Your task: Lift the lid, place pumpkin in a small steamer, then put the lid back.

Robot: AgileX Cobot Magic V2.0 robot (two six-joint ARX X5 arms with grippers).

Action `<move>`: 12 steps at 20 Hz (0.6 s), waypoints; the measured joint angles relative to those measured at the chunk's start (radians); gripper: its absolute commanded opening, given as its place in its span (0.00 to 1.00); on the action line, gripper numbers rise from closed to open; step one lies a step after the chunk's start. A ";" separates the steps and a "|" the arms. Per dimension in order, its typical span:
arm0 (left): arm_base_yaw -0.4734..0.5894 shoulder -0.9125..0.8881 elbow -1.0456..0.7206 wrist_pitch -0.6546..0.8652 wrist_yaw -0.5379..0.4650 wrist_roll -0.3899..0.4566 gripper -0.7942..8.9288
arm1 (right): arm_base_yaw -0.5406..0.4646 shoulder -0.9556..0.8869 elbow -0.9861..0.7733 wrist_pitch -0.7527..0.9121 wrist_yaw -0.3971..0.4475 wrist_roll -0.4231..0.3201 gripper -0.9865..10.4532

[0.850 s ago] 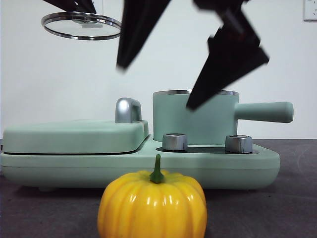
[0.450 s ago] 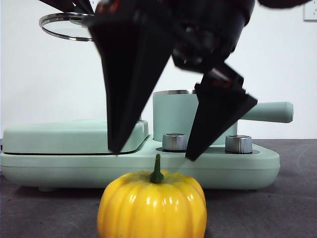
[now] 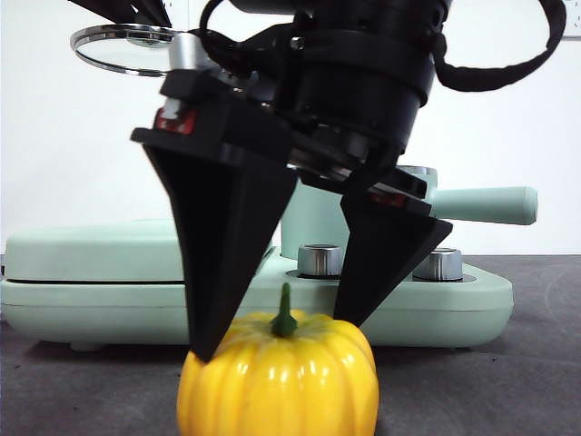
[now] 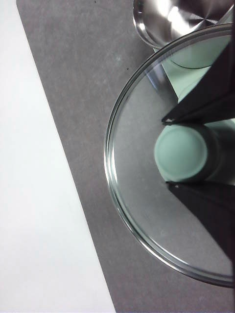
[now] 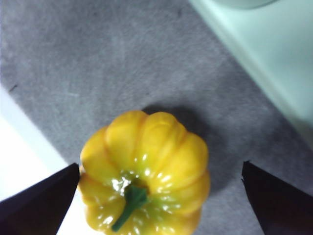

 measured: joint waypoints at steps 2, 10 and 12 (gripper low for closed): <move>0.000 0.000 0.000 0.000 0.000 0.000 0.11 | 0.005 0.010 0.001 0.002 -0.006 0.000 0.56; 0.000 0.000 0.000 0.000 0.000 -0.001 0.11 | 0.021 0.106 0.001 0.000 -0.039 0.000 0.51; 0.000 0.000 0.000 0.000 0.000 -0.003 0.11 | 0.021 0.115 0.001 -0.001 -0.039 0.000 0.38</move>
